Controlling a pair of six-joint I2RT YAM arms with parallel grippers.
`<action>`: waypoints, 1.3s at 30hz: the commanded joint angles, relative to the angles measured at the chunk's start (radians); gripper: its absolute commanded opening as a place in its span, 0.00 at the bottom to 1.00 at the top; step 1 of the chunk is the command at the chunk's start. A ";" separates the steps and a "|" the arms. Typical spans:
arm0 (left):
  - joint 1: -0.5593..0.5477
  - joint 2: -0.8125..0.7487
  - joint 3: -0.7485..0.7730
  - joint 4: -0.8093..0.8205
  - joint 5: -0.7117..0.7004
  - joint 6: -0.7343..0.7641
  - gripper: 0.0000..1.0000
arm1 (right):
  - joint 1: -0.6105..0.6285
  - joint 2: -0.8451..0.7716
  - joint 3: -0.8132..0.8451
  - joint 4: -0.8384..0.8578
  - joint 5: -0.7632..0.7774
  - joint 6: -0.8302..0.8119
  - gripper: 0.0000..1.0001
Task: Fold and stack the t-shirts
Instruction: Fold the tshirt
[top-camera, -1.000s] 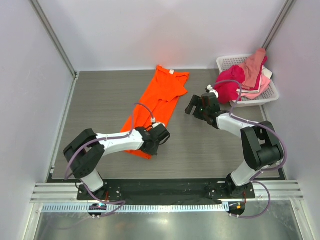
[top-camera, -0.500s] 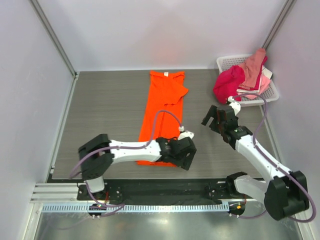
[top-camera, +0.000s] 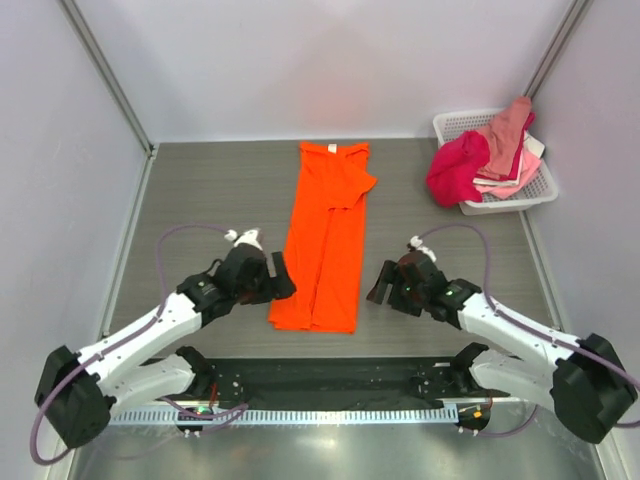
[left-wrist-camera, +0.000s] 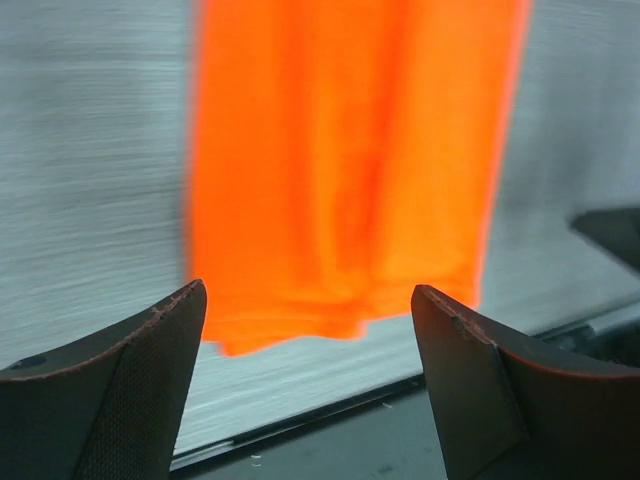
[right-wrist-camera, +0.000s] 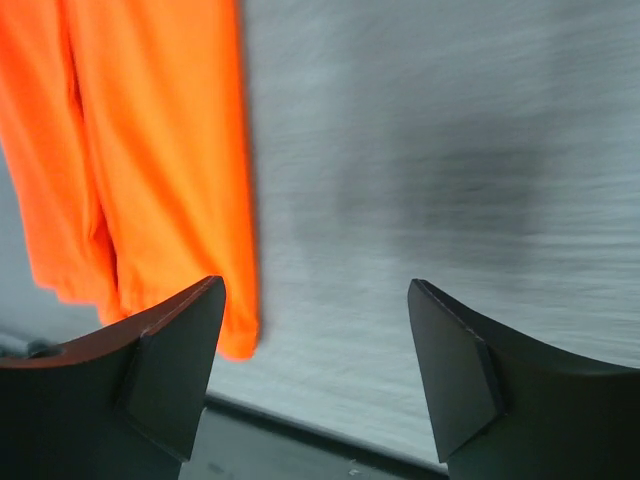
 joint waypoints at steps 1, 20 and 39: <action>0.134 -0.056 -0.082 0.001 0.110 0.010 0.82 | 0.129 0.056 0.000 0.111 0.013 0.155 0.77; 0.222 0.034 -0.260 0.150 0.257 -0.028 0.51 | 0.361 0.254 -0.011 0.272 0.101 0.324 0.43; 0.145 -0.109 -0.284 0.181 0.449 -0.138 0.00 | 0.369 -0.043 -0.015 0.007 0.105 0.278 0.01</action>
